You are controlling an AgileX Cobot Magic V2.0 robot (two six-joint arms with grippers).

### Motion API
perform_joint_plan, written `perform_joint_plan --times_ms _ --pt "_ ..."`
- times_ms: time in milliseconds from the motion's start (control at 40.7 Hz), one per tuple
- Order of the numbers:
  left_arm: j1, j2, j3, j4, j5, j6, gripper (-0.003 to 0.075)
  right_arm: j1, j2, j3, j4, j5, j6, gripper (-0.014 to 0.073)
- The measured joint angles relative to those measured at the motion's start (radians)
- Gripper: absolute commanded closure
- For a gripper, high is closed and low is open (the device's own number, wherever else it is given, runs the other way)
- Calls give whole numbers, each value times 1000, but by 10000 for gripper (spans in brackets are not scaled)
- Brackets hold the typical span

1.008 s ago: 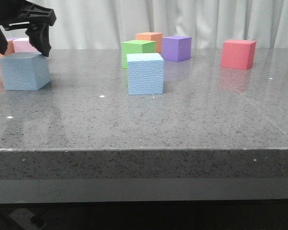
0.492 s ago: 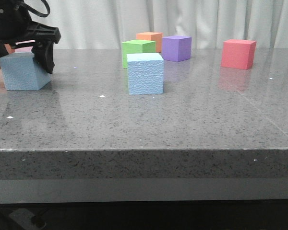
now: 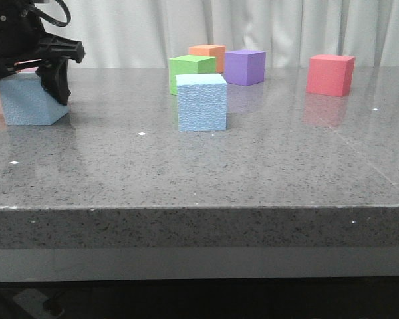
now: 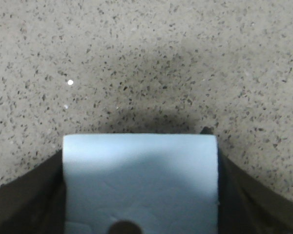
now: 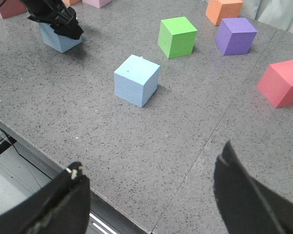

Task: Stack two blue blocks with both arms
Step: 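Close the left gripper on the light-blue cube and lift, then carry the cube with the left gripper above the placed light-blue cube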

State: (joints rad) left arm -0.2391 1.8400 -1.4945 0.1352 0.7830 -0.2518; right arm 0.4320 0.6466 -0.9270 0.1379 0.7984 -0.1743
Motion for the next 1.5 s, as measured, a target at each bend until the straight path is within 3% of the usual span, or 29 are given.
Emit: perform_joint_plan --times_ms 148,369,640,910,1156,1500 --pt "-5 0 -60 -5 113 60 385 0 0 0 0 0 0 53" --pt "-61 0 -225 -113 270 317 385 0 0 0 0 0 0 53" --pt "-185 0 -379 -356 326 779 386 0 0 0 0 0 0 53" --pt "-316 6 -390 -428 286 1212 385 0 0 0 0 0 0 53" --pt "-334 46 -390 -430 187 1285 385 0 0 0 0 0 0 53" --pt "-334 105 -390 -424 170 1331 385 0 0 0 0 0 0 53"
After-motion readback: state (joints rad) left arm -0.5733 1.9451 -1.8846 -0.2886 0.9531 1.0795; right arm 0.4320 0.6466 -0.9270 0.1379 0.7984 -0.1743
